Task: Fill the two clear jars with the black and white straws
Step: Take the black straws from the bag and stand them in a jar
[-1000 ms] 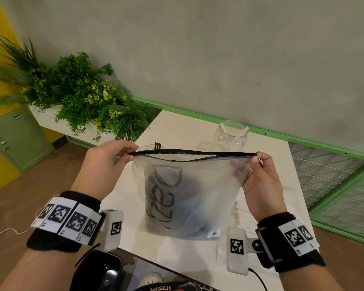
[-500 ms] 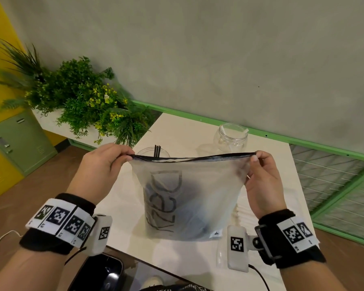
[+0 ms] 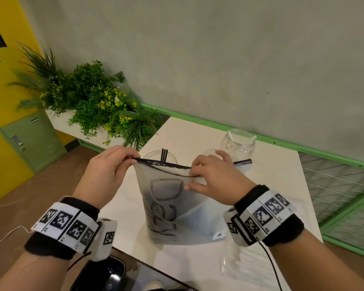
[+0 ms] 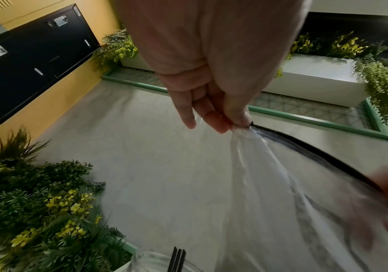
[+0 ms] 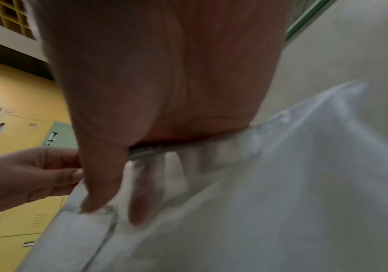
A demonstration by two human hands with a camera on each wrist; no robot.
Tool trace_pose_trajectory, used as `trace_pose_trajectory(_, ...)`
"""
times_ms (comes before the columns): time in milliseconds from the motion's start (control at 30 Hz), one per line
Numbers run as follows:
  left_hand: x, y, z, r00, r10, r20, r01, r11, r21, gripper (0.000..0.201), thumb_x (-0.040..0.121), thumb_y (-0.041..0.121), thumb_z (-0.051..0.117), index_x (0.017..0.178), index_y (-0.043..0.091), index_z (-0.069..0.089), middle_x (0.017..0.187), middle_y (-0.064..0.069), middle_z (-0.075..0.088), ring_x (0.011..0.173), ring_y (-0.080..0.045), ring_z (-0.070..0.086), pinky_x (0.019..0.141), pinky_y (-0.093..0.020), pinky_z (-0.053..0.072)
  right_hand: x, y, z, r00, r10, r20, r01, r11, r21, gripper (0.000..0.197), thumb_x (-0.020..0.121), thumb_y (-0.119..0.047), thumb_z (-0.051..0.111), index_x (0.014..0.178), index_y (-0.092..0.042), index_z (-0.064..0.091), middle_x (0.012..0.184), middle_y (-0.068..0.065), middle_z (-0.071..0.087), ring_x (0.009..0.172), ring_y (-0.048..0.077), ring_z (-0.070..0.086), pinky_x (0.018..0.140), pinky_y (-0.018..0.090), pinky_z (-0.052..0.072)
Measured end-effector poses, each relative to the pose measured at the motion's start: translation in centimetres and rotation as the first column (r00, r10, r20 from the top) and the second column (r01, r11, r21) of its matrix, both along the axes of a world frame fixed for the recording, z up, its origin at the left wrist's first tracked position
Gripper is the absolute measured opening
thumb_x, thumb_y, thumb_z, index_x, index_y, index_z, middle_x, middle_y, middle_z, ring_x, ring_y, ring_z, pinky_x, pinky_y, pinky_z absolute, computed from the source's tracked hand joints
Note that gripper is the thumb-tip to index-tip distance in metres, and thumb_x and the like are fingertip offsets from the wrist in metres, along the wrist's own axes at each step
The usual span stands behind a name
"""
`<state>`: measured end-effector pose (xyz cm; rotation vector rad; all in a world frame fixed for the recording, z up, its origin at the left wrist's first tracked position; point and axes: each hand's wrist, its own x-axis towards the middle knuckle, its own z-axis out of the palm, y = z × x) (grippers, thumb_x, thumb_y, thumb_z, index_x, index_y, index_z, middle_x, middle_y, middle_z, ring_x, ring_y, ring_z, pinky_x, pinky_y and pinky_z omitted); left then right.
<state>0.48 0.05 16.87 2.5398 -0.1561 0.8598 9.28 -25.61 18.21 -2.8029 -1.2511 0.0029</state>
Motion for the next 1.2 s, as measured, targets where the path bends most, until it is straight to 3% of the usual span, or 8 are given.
trace_pose_trajectory(167, -0.5, 0.6, -0.5, 0.993, 0.053, -0.109, -0.061, 0.996, -0.066, 0.022, 0.090, 0.014, 0.060, 0.104, 0.031, 0.057, 0.098, 0.007, 0.060, 0.092, -0.004, 0.049, 0.082, -0.030, 0.044, 0.1, -0.9, 0.5, 0.983, -0.015, -0.182, 0.065, 0.961, 0.269, 0.054, 0.096, -0.058, 0.029, 0.078, -0.019, 0.062, 0.080, -0.005, 0.053, 0.077, 0.014, 0.053, 0.078, 0.043, 0.046)
trace_pose_trajectory(300, -0.5, -1.8, 1.1, 0.994, -0.048, -0.103, 0.040, 0.996, -0.085, 0.021, 0.086, 0.048, 0.051, 0.100, 0.039, 0.064, 0.124, 0.012, 0.046, 0.120, -0.013, 0.035, 0.099, -0.037, 0.029, -0.7, 0.8, 0.1, 0.990, 0.112, -0.090, -0.053, 0.866, 0.497, 0.021, 0.097, -0.014, 0.046, 0.102, -0.014, 0.066, 0.098, -0.003, 0.056, 0.086, 0.017, 0.057, 0.078, 0.041, 0.048)
trace_pose_trajectory(400, 0.2, -3.5, 1.0, 0.966, -0.006, -0.257, 0.047, 0.987, 0.152, 0.039, 0.083, 0.064, 0.036, 0.094, 0.046, 0.069, 0.136, 0.015, 0.046, 0.128, -0.016, 0.036, 0.108, -0.046, 0.025, -1.1, 1.5, 0.1, 0.992, 0.122, -0.046, -0.090, 0.898, 0.430, 0.032, 0.088, -0.002, 0.054, 0.117, -0.015, 0.059, 0.113, -0.001, 0.051, 0.090, 0.023, 0.059, 0.076, 0.041, 0.049)
trace_pose_trajectory(567, 0.4, -2.9, -0.3, 0.836, 0.178, -0.520, -0.058, 0.970, 0.237, 0.042, 0.089, 0.048, 0.051, 0.130, 0.043, 0.048, 0.122, 0.017, 0.057, 0.101, -0.011, 0.059, 0.082, -0.031, 0.049, -1.2, 0.0, -0.3, 0.999, 0.024, -0.026, -0.020, 0.989, 0.147, 0.044, 0.085, -0.004, 0.057, 0.124, -0.022, 0.047, 0.123, -0.003, 0.040, 0.072, 0.028, 0.056, 0.062, 0.046, 0.048)
trace_pose_trajectory(800, 0.8, -3.0, -0.5, 0.829, -0.011, -0.558, -0.046, 0.995, -0.088, 0.050, 0.087, 0.023, 0.063, 0.135, 0.030, 0.051, 0.104, 0.011, 0.064, 0.068, -0.004, 0.048, 0.075, -0.024, 0.041, -1.6, -1.1, -0.1, 0.980, -0.160, 0.121, 0.149, 0.985, 0.089, 0.051, 0.081, 0.004, 0.049, 0.126, -0.020, 0.053, 0.117, 0.005, 0.047, 0.085, 0.028, 0.053, 0.059, 0.036, 0.043)
trace_pose_trajectory(933, 1.2, -2.9, -0.8, 0.790, -0.151, -0.595, -0.066, 0.943, -0.327, 0.058, 0.086, 0.020, 0.065, 0.140, 0.025, 0.044, 0.094, 0.005, 0.064, 0.072, -0.007, 0.063, 0.068, -0.019, 0.047, -2.7, -0.9, -1.3, 0.943, -0.097, 0.320, 0.055, 0.989, 0.139, 0.048, 0.075, -0.017, 0.062, 0.122, -0.024, 0.056, 0.136, 0.004, 0.047, 0.109, 0.031, 0.049, 0.079, 0.042, 0.043)
trace_pose_trajectory(1033, 1.3, -3.2, -0.9, 0.781, -0.184, -0.597, -0.064, 0.927, -0.369, 0.069, 0.086, 0.012, 0.065, 0.145, 0.022, 0.033, 0.086, 0.005, 0.060, 0.058, 0.006, 0.056, 0.057, -0.007, 0.041, -3.7, -1.0, -3.0, 0.953, 0.044, 0.299, -0.059, 0.997, 0.044, 0.032, 0.084, -0.043, 0.049, 0.108, -0.031, 0.065, 0.139, -0.006, 0.049, 0.130, 0.031, 0.040, 0.098, 0.048, 0.034)
trace_pose_trajectory(1200, 1.4, -3.3, -1.1, 0.742, -0.165, -0.650, -0.077, 0.942, -0.327, 0.081, 0.085, 0.013, 0.065, 0.150, 0.027, 0.020, 0.098, -0.003, 0.057, 0.061, -0.005, 0.052, 0.053, -0.009, 0.036, -4.1, -1.8, -5.2, 0.988, 0.010, 0.154, -0.018, 0.998, 0.057, 0.052, 0.097, -0.048, 0.029, 0.077, -0.031, 0.075, 0.098, -0.022, 0.069, 0.130, 0.026, 0.046, 0.105, 0.054, 0.021)
